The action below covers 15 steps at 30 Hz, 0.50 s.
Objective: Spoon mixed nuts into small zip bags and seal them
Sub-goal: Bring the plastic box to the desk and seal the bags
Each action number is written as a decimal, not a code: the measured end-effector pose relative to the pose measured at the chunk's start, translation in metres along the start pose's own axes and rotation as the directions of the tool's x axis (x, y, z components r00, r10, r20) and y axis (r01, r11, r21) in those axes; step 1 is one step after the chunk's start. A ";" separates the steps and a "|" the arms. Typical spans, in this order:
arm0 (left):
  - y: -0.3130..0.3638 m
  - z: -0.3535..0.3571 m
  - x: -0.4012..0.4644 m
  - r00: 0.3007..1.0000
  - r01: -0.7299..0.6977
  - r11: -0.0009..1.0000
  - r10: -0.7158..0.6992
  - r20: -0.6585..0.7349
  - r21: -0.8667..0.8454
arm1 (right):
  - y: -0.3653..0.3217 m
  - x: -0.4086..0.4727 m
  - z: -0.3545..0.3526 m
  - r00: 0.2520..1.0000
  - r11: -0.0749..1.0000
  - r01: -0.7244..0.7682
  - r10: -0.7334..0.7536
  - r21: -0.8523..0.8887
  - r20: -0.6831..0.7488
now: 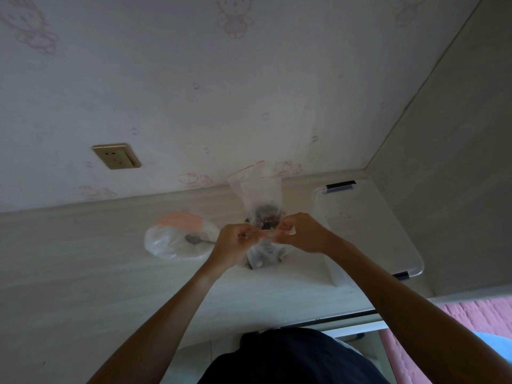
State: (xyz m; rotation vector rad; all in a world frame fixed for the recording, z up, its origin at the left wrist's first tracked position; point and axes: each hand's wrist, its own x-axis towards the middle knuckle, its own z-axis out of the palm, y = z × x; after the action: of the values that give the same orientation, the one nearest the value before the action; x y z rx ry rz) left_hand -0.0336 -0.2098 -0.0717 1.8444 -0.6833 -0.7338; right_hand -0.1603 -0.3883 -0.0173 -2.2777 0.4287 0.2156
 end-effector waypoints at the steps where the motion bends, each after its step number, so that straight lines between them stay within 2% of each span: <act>1: 0.000 -0.001 0.001 1.000 -0.007 1.000 0.007 0.002 -0.021 | 0.002 -0.001 -0.003 1.000 1.000 -0.013 0.013 -0.011 0.021; 4: -0.001 -0.003 0.001 1.000 -0.011 0.998 0.012 0.020 -0.065 | 0.007 -0.002 -0.008 0.998 0.999 -0.032 0.034 -0.039 0.052; 10: 0.002 -0.005 0.003 0.995 0.023 0.991 -0.010 0.095 -0.135 | 0.003 -0.003 -0.005 0.998 0.998 -0.008 0.012 0.062 -0.066; 15: 0.015 -0.004 0.004 0.979 -0.065 0.991 0.040 0.198 0.121 | -0.001 0.001 0.004 0.993 0.997 0.040 -0.032 0.067 -0.109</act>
State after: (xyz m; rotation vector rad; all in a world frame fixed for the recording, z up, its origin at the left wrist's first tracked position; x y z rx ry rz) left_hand -0.0299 -0.2162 -0.0572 1.8767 -0.9206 -0.8617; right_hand -0.1595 -0.3849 -0.0198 -2.2343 0.4435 0.0581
